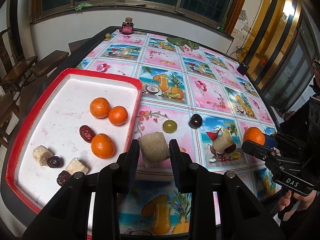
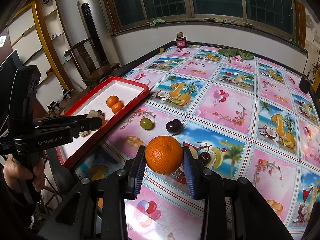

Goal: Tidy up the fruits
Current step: 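Carry the orange and beige cube over the red-rimmed tray with both tools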

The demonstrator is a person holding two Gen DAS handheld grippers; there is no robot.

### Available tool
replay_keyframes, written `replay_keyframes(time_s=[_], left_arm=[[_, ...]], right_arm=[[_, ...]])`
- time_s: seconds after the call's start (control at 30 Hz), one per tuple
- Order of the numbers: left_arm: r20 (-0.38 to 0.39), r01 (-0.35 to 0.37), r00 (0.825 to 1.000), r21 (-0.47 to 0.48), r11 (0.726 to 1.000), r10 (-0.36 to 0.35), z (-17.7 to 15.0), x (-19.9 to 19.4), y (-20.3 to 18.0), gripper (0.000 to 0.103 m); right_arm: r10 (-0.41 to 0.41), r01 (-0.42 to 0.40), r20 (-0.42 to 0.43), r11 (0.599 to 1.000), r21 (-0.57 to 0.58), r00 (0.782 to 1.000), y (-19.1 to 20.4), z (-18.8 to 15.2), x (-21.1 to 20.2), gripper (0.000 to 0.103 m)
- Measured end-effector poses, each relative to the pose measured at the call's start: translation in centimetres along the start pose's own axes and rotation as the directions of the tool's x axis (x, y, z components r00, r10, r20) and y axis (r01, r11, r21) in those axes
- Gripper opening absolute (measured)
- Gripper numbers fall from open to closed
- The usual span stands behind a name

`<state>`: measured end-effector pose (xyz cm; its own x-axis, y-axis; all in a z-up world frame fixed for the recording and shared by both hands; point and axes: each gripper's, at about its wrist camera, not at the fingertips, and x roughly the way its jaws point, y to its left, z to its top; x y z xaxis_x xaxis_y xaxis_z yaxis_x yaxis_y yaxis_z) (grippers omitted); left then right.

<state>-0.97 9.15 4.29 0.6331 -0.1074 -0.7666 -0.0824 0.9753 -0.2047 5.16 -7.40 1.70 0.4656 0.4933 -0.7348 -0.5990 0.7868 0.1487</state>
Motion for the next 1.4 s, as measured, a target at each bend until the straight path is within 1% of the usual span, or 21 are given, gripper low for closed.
replay_keyframes(time_s=[0.17, 0.4, 0.8, 1.4], left_arm=[[0.016, -0.013, 1.000, -0.003, 1.000, 0.013, 0.2, -0.8, 0.9, 0.028], [0.041, -0.048, 0.998, -0.040, 0.998, 0.050, 0.4, -2.1, 3.4, 0.028], [0.056, -0.081, 0.995, -0.094, 0.992, 0.086, 0.4, -2.7, 6.8, 0.028], [0.049, -0.088, 0.994, -0.102, 0.991, 0.093, 0.8, -2.2, 8.7, 0.028]], right_arm=[[0.019, -0.019, 0.014, 1.000, -0.021, 1.000, 1.2, 1.0, 0.1, 0.036], [0.062, -0.060, 0.026, 0.995, -0.074, 0.998, 3.9, 2.7, 0.8, 0.036], [0.104, -0.098, 0.036, 0.985, -0.145, 0.994, 7.7, 5.2, 1.8, 0.036], [0.129, -0.123, 0.023, 0.978, -0.168, 0.991, 9.0, 6.5, 3.8, 0.036]])
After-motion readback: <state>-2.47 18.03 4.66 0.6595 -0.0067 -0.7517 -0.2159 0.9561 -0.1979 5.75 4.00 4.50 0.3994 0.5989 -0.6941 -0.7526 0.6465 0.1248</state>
